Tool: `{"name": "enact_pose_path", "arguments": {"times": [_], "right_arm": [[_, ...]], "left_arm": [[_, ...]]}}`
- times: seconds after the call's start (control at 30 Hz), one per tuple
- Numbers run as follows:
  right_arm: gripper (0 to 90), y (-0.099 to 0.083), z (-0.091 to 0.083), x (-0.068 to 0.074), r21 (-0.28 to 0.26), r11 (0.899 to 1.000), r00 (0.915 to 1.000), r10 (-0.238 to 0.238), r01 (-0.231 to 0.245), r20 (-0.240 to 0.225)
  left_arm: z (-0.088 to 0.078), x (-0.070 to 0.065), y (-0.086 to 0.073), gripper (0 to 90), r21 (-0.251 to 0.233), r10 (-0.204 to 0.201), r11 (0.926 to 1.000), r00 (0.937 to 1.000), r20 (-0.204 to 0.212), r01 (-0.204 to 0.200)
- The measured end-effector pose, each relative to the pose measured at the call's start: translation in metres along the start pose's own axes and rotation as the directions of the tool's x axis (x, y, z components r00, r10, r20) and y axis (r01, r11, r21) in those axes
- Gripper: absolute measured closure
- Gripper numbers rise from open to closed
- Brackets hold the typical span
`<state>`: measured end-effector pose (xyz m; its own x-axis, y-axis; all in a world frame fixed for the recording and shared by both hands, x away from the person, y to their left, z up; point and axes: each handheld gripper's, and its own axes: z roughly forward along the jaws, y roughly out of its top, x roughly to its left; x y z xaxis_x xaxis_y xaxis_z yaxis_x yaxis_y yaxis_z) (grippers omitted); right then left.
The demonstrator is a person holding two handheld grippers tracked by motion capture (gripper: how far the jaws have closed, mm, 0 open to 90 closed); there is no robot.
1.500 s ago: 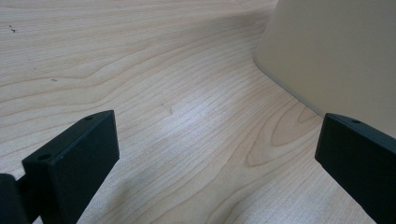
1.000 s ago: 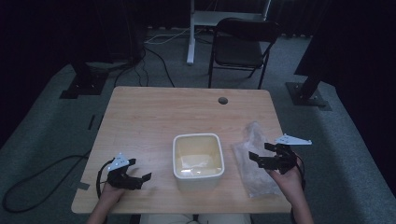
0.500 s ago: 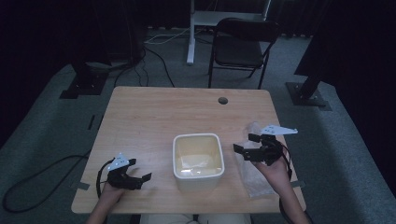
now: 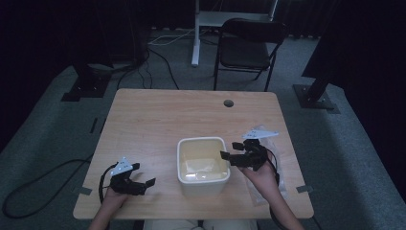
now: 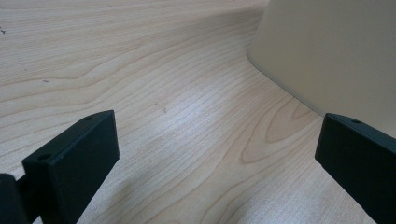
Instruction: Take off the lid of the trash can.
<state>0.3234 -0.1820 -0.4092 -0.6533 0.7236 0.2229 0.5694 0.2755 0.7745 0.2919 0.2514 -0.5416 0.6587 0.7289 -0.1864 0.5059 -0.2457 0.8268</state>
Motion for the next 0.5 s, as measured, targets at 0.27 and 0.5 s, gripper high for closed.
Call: {"name": "enact_pose_path", "arguments": {"times": [0.27,0.5], "right_arm": [[50.2,-0.004,0.012,0.002,0.052,0.999,0.9999,-0.002,0.003,-0.016],[58.2,0.000,0.018,0.000,0.091,0.996,0.9996,-0.018,0.016,0.020]], "left_arm": [[0.000,0.000,0.000,0.4,0.004,0.001,1.0000,1.0000,-0.001,-0.001],[0.001,0.000,0.000,0.4,0.003,0.002,1.0000,1.0000,-0.002,-0.002]]}}
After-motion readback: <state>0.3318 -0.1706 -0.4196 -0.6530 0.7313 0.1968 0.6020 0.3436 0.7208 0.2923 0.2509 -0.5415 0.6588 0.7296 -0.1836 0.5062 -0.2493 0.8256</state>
